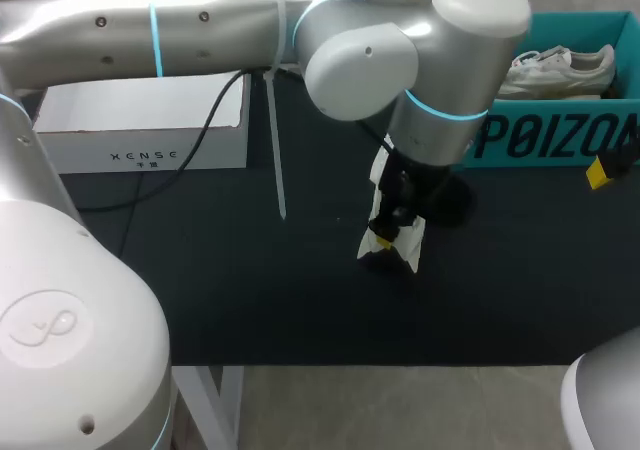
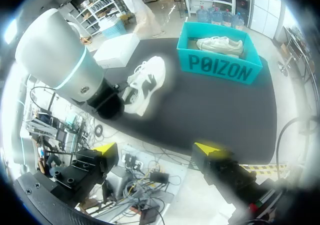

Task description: Take the shoe out of the shoebox, open the shoe tongue, remove and reinsert the insole, then place the shoe into the shoebox

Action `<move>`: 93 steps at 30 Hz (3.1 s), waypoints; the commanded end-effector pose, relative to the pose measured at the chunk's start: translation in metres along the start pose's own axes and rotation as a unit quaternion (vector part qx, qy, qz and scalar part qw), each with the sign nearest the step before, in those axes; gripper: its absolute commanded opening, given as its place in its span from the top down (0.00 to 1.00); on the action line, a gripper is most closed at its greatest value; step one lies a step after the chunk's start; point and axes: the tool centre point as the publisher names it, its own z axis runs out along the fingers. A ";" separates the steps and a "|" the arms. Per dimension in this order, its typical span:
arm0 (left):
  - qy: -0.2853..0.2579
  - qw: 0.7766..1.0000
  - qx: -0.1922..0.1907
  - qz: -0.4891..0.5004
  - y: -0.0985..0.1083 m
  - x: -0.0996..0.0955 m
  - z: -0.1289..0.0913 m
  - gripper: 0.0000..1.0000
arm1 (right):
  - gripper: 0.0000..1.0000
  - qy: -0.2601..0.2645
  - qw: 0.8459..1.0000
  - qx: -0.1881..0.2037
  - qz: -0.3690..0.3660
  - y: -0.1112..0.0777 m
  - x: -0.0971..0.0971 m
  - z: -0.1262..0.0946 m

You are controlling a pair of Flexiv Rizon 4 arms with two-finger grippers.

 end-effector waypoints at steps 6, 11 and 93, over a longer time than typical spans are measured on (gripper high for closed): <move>-0.056 0.982 -0.004 0.181 0.090 0.043 -0.037 1.00 | 0.00 0.000 1.000 0.003 0.001 0.003 0.000 0.000; -0.021 0.983 -0.025 0.179 0.123 0.052 -0.033 1.00 | 0.00 0.000 1.000 0.003 0.001 0.003 0.000 0.000; -0.103 0.862 -0.189 0.459 0.615 0.050 -0.039 1.00 | 0.00 0.000 1.000 0.003 0.001 0.003 0.000 0.000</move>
